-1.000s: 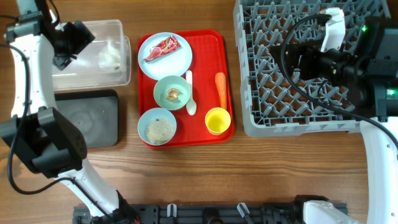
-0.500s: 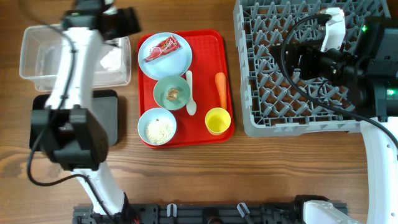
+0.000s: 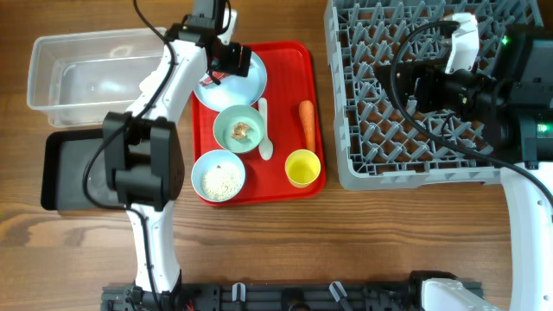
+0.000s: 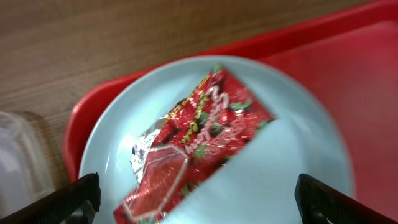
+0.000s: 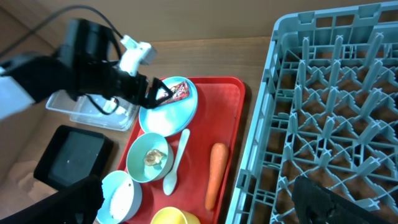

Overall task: Sort waste into correct bins and load items into the dishwasher rack
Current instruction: 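Move the left gripper back to the plate and grasp the red wrapper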

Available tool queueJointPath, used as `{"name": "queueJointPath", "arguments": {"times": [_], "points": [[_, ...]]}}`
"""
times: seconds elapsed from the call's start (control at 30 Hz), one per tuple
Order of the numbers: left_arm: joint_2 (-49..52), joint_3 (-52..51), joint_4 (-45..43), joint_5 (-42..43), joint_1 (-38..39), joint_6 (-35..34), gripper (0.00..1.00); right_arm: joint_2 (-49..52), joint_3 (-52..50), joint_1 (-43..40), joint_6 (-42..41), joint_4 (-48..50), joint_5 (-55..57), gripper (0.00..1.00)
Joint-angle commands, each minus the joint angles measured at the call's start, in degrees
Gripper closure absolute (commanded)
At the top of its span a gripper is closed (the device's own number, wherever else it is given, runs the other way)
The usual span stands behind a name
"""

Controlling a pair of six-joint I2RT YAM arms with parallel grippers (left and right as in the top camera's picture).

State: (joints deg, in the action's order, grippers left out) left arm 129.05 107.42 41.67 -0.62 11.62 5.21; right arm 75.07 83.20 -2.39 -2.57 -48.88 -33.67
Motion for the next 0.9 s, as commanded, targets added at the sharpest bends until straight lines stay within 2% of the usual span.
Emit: {"name": "queueJointPath", "arguments": {"times": [0.0, 0.17, 0.63, 0.7, 0.77, 0.87], "points": [[2.1, 0.2, -0.5, -0.1, -0.5, 5.0, 0.00, 0.6, 1.5, 0.2, -0.4, -0.2, 0.9, 0.00], [3.0, 0.2, -0.8, 3.2, -0.5, 5.1, 0.01, 0.6, 1.5, 0.2, -0.5, -0.2, 0.9, 0.00], [7.5, 0.2, -2.5, 3.4, -0.5, 5.0, 0.02, 0.6, 1.5, 0.2, -0.5, -0.3, 0.9, 0.00], [7.5, 0.2, -2.2, 3.4, -0.5, 4.9, 0.09, 0.6, 1.5, 0.2, -0.4, -0.3, 0.9, 0.00], [7.5, 0.2, -1.7, 3.8, -0.5, 4.9, 0.25, 0.6, 1.5, 0.2, -0.4, -0.3, 1.1, 0.00], [7.5, 0.2, -1.0, 3.8, -0.5, 4.9, 0.59, 0.6, 1.5, 0.2, -0.5, -0.3, 2.2, 0.00]]}}
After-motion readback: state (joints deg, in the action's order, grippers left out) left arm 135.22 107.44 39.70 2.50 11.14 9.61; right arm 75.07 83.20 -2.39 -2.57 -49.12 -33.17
